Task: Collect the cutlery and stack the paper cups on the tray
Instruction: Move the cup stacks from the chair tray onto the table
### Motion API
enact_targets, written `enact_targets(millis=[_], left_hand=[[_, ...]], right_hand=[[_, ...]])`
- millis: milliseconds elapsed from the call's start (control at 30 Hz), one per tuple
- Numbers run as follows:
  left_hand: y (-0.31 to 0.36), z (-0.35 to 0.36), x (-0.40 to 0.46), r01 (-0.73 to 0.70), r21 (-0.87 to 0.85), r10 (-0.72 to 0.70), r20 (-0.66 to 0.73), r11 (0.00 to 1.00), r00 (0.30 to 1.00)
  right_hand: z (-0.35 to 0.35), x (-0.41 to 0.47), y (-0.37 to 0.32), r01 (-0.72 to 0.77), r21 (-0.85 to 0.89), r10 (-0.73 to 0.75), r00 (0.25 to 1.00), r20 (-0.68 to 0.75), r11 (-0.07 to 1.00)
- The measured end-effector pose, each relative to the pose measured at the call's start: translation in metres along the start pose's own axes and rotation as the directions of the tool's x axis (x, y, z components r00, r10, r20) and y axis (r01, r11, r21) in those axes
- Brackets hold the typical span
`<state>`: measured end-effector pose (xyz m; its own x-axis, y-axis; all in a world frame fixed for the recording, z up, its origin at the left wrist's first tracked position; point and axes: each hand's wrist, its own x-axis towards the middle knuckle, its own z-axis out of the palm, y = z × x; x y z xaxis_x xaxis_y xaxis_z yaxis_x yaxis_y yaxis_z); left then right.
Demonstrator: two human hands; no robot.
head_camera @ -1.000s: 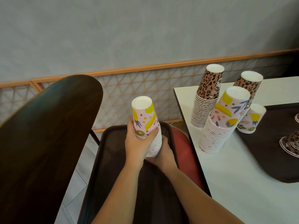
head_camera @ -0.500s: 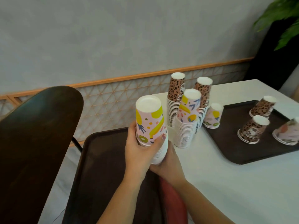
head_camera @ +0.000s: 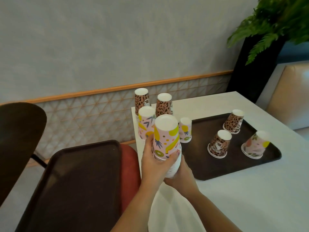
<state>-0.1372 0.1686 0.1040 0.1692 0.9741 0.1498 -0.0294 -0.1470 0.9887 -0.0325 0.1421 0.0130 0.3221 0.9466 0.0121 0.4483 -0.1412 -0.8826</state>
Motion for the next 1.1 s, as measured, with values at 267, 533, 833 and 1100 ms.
enact_targets(millis=[267, 533, 833, 1100], left_hand=[[-0.027, 0.052, 0.021, 0.02, 0.035, -0.018, -0.078, 0.999, 0.997], [-0.043, 0.066, 0.034, 0.036, 0.114, -0.016, -0.172, 0.993, 0.985], [-0.059, 0.061, 0.036, 0.068, 0.171, -0.023, -0.25, 0.983, 0.968], [-0.063, 0.043, -0.003, 0.007, 0.279, 0.104, -0.38, 0.96, 0.919]], right_hand=[[-0.028, 0.048, 0.042, -0.07, -0.019, 0.072, 0.988, 0.137, 0.997], [-0.03, 0.071, 0.047, -0.043, 0.038, 0.033, 0.97, 0.24, 0.998], [-0.021, 0.078, 0.05, -0.06, 0.033, 0.052, 0.98, 0.191, 0.998], [-0.011, 0.027, 0.044, 0.06, 0.042, -0.048, 0.966, -0.254, 0.997]])
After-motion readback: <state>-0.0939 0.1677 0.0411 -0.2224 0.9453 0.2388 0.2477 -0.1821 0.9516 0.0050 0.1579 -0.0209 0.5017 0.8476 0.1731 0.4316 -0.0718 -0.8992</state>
